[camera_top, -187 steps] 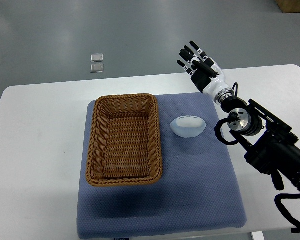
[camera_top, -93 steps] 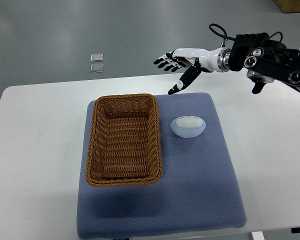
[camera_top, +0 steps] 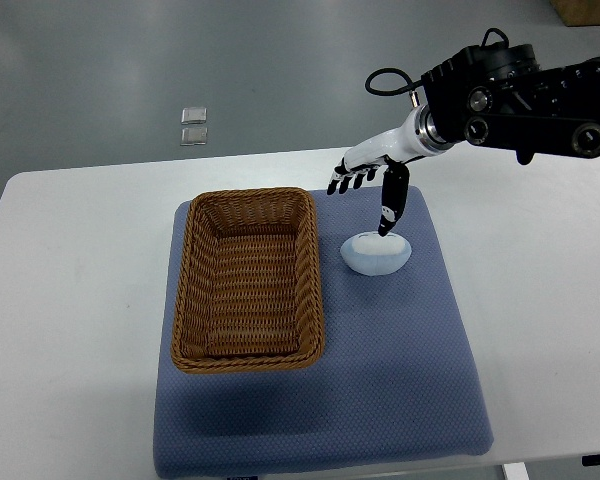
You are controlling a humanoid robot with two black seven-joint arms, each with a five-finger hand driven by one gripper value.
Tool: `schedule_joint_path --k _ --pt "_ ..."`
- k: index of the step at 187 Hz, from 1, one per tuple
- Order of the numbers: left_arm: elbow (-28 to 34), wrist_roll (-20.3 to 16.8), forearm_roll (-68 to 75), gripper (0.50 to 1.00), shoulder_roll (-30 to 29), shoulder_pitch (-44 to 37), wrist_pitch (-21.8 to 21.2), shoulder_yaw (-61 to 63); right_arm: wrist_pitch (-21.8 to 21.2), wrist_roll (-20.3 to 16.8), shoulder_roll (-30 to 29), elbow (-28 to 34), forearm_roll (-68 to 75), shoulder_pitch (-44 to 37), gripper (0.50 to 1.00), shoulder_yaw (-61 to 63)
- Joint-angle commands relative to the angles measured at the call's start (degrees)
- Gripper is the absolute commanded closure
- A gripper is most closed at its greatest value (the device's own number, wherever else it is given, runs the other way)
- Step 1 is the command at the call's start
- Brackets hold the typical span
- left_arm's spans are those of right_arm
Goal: Place blue toy in brown basket
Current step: 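Lower the right hand onto the white toy and close fingers around it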
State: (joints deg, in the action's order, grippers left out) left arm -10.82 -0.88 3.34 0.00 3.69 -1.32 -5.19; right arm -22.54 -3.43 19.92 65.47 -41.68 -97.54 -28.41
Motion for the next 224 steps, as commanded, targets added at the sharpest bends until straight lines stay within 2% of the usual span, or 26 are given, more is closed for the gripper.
schedule_joint_path --k 1,80,199,214,224 --pt "0.01 0.00 0.00 0.500 0.00 0.00 0.00 0.00 1.79 0.00 -0.49 0.10 -0.95 0.86 0.591 -0.77" --pt "0.01 0.00 0.00 0.500 0.00 0.00 0.00 0.00 6.10 0.00 -0.32 -1.13 -3.85 7.72 0.593 -0.15" --pt "0.09 0.00 0.00 0.500 0.00 0.00 0.00 -0.08 7.77 0.09 -2.34 -4.03 -5.69 13.78 0.595 0.11" --pt "0.09 0.00 0.00 0.500 0.00 0.00 0.00 -0.08 8.39 0.09 -2.69 -4.29 -6.13 14.49 0.605 0.11" --pt "0.09 0.00 0.00 0.500 0.00 0.00 0.00 -0.08 9.00 0.09 -2.87 -4.82 -6.84 14.84 0.636 0.11"
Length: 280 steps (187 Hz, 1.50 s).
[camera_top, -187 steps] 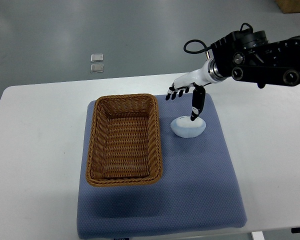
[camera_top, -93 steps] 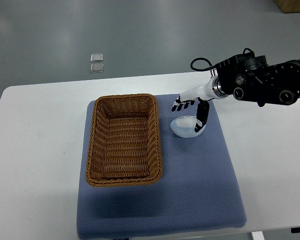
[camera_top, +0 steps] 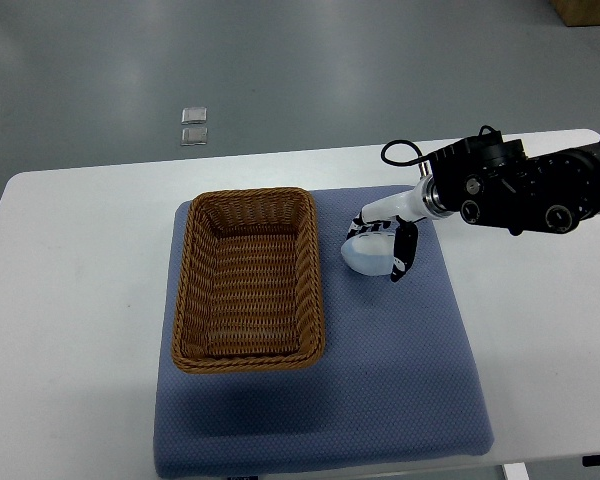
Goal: Place blue toy in brown basket
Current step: 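Lower the right hand onto the white toy and close fingers around it, then lift the toy with the right hand and carry it over the basket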
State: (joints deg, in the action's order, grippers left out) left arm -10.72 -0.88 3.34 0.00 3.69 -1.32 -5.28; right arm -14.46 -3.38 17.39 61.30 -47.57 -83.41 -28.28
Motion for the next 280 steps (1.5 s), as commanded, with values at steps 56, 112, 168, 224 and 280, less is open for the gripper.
schedule_joint_path --k 56,112,168,224,280 --pt "0.00 0.00 0.00 0.500 0.00 0.00 0.00 0.00 2.51 0.21 -0.87 -1.80 -3.23 2.02 0.952 -0.02" --pt "0.00 0.00 0.00 0.500 0.00 0.00 0.00 0.09 -0.04 0.39 2.29 0.84 -2.35 -5.10 0.953 0.95" --pt "0.00 0.00 0.00 0.500 0.00 0.00 -0.09 0.09 -1.71 0.39 -2.54 2.68 1.07 -12.56 0.938 2.88" --pt "0.00 0.00 0.00 0.500 0.00 0.00 -0.09 0.09 -0.84 0.48 -15.37 -1.18 6.26 -13.01 0.932 3.06" --pt "-0.09 0.00 0.00 0.500 0.00 0.00 0.00 0.18 2.59 0.56 -17.39 -5.58 6.26 -8.08 0.920 3.06"
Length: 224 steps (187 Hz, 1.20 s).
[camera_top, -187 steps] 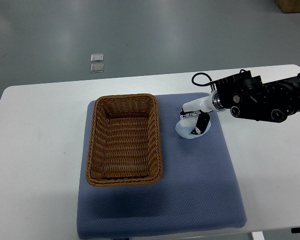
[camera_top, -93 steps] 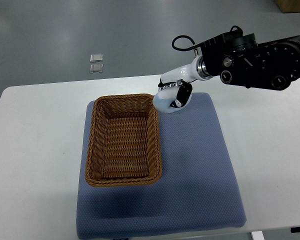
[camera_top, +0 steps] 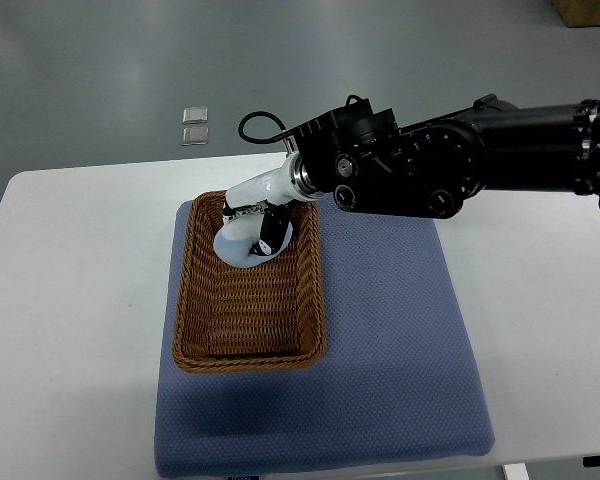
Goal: Place blue toy in brown basket
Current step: 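Lift the toy with the right hand and carry it over the basket, then lower the toy into the basket and open the right hand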
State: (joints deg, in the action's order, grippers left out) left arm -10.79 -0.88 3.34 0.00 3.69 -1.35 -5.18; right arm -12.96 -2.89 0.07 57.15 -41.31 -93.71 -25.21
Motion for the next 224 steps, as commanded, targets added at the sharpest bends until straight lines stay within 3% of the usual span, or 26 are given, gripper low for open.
schedule_joint_path --k 1,65,137,155,224 --pt "-0.02 0.00 0.00 0.500 0.00 0.00 0.03 0.08 1.18 0.08 -0.07 -1.52 0.01 2.39 0.918 -0.01" --pt "-0.02 0.00 0.00 0.500 0.00 0.00 0.03 0.17 4.52 0.08 -0.07 -3.45 1.94 7.66 0.893 3.68" --pt "-0.02 0.00 0.00 0.500 0.00 0.00 0.03 0.08 7.42 0.17 -0.07 -4.33 3.26 11.36 0.816 4.12" --pt "-0.02 0.00 0.00 0.500 0.00 0.00 0.03 0.08 7.51 0.34 -0.07 -4.24 3.35 12.23 0.785 4.12" --pt "0.07 0.00 0.00 0.500 0.00 0.00 -0.06 0.08 7.77 0.43 -0.07 -4.24 3.35 14.26 0.754 4.12"
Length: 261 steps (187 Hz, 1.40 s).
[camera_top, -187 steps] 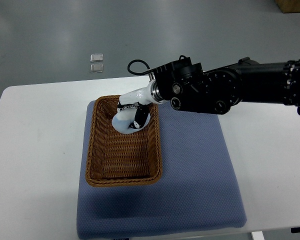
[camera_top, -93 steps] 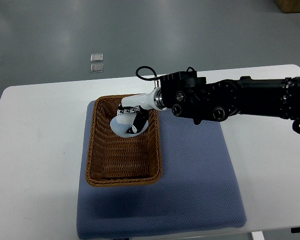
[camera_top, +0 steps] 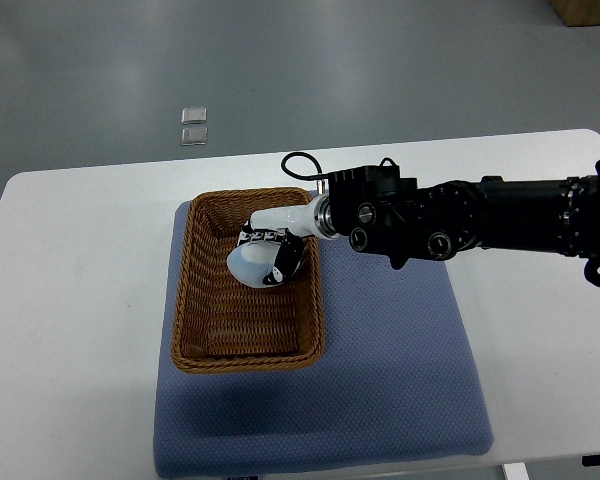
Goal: Place blue toy in brown basket
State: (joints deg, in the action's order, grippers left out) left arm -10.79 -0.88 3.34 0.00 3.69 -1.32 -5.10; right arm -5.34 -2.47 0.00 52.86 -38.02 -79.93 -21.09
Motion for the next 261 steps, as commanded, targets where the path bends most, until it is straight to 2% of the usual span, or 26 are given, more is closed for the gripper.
schedule_joint_path --k 1,36,45,70,79,113,123,210,261 --pt "0.06 0.00 0.00 0.500 0.00 0.00 -0.09 0.00 0.16 0.01 0.00 0.05 0.05 0.48 0.754 0.00" --pt "0.06 0.00 0.00 0.500 0.00 0.00 0.00 0.00 0.16 0.10 0.00 0.05 0.05 0.92 0.744 0.00" --pt "0.06 0.00 0.00 0.500 0.00 0.00 0.00 0.00 0.07 0.10 0.00 0.05 0.05 0.83 0.707 0.00" --pt "0.06 0.00 0.00 0.500 0.00 0.00 -0.09 0.00 -0.02 0.10 0.00 0.05 0.05 0.74 0.673 0.44" --pt "0.06 0.00 0.00 0.500 0.00 0.00 0.00 0.00 -0.11 0.10 0.00 -0.04 0.05 0.74 0.646 1.75" --pt "0.06 0.00 0.00 0.500 0.00 0.00 0.00 0.09 -0.55 0.10 0.00 -0.22 -0.04 0.39 0.640 3.95" --pt "0.06 0.00 0.00 0.500 0.00 0.00 0.00 0.09 -0.81 0.10 0.00 -0.57 0.05 -0.05 0.593 4.92" --pt "0.06 0.00 0.00 0.500 0.00 0.00 -0.09 0.09 -0.63 0.18 0.00 -1.18 4.35 0.04 0.591 18.81" --pt "0.06 0.00 0.00 0.500 0.00 0.00 -0.09 0.18 -0.55 1.85 8.97 -1.62 9.63 11.12 0.591 37.61"
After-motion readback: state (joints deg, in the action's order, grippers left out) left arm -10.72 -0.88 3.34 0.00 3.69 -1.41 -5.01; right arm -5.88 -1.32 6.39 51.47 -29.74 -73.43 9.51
